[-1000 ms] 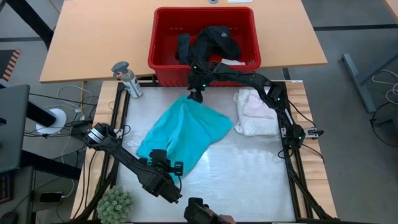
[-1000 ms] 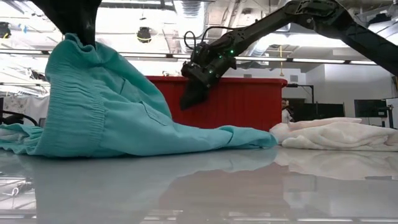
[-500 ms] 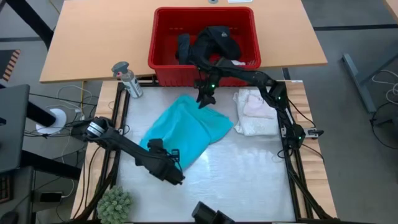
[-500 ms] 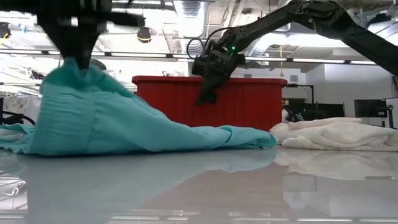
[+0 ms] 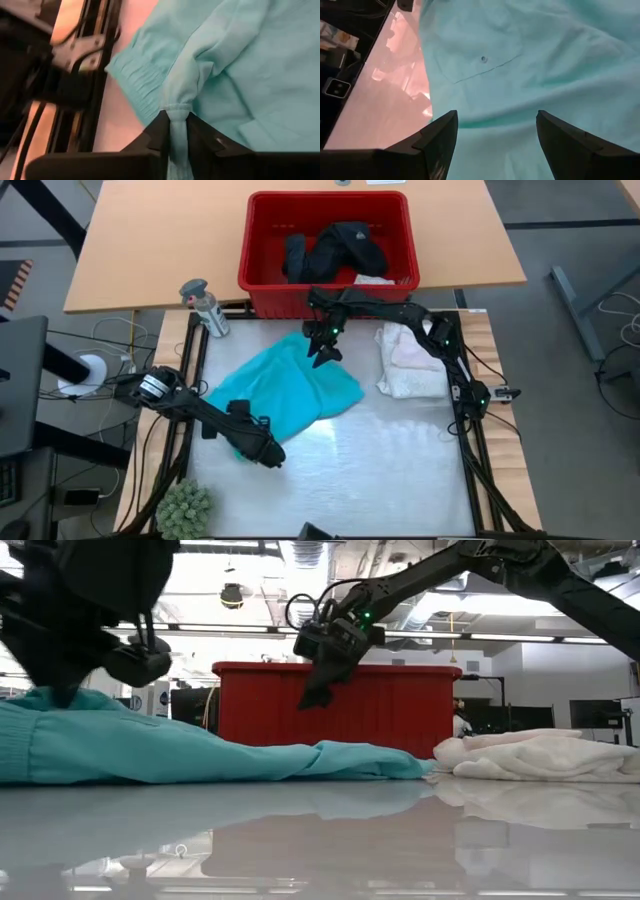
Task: Fold Laundry from Bin
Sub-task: Fold the light blue shorts
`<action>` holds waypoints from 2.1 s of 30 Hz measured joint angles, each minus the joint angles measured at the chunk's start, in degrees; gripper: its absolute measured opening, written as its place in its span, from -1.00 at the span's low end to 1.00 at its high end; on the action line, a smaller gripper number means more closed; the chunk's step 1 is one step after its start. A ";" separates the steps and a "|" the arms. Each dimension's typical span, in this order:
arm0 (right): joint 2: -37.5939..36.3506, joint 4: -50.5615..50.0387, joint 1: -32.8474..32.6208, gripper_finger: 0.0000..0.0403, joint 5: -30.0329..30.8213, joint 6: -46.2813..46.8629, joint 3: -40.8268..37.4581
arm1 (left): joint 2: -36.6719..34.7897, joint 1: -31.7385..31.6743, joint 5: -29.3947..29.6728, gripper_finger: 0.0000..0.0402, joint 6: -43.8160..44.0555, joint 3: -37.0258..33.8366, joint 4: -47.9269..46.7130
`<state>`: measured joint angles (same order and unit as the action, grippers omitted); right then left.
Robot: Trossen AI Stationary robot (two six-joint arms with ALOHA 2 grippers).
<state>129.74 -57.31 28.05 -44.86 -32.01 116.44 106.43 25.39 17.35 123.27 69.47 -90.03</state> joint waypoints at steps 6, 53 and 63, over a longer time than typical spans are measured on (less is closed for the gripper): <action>0.14 4.23 -0.69 0.44 0.17 0.46 -5.18 | -0.61 -0.82 9.78 -0.49 -7.11 1.22 -0.05; -0.16 7.77 -1.46 -0.89 13.35 -4.96 -8.57 | -9.67 -1.25 19.62 -0.99 -32.79 -15.52 43.90; -0.16 7.49 -2.52 -0.92 20.17 0.13 -12.12 | -3.18 -0.24 15.96 -1.00 -32.20 -15.45 45.50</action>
<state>129.58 -49.82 25.53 -24.69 -31.88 104.33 103.25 25.15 33.30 91.07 54.02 -44.54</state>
